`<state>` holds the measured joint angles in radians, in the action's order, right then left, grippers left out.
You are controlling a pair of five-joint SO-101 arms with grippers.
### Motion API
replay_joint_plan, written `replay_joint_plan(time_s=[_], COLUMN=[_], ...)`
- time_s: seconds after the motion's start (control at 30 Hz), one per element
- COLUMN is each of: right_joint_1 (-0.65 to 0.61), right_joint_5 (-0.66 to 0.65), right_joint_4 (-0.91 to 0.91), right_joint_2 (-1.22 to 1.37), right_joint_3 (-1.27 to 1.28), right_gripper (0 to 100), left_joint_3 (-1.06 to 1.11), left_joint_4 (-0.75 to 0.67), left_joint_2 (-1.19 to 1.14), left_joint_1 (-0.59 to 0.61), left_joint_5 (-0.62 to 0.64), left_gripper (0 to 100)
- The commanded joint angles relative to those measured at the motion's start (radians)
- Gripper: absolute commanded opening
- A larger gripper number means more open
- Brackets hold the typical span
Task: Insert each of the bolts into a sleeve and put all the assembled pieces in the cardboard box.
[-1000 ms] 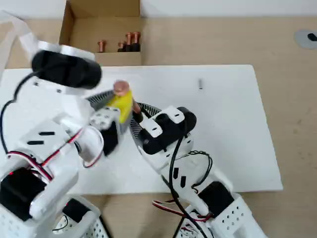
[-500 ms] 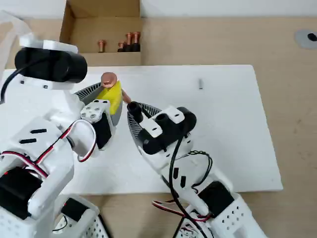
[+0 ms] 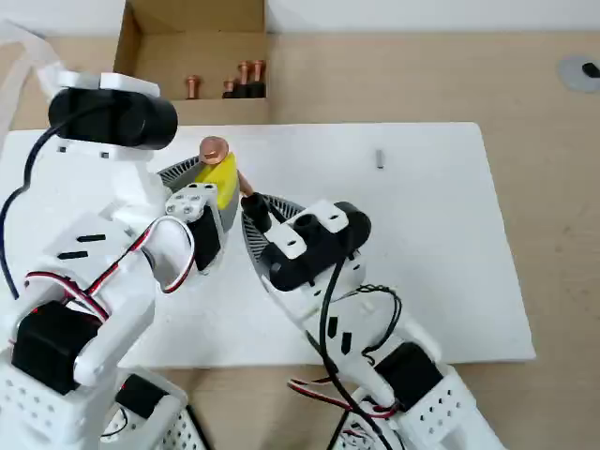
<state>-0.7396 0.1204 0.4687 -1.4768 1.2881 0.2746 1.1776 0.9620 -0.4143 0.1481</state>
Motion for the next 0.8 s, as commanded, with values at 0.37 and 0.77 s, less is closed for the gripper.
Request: replay_joint_plan(time_s=[0.37, 0.77], right_joint_1=[-0.010, -0.010], right_joint_5=[-0.009, -0.009], right_joint_4=[-0.028, -0.028], right_joint_2=[-0.022, -0.022], right_joint_3=[-0.004, -0.004], right_gripper=[0.9, 0.9], left_joint_3=[-0.028, -0.087], left_joint_4=[0.025, 0.029], left_joint_2=[0.004, 0.001], left_joint_1=[-0.069, 0.012], left_joint_5=[-0.005, -0.041], left_gripper=[1, 1])
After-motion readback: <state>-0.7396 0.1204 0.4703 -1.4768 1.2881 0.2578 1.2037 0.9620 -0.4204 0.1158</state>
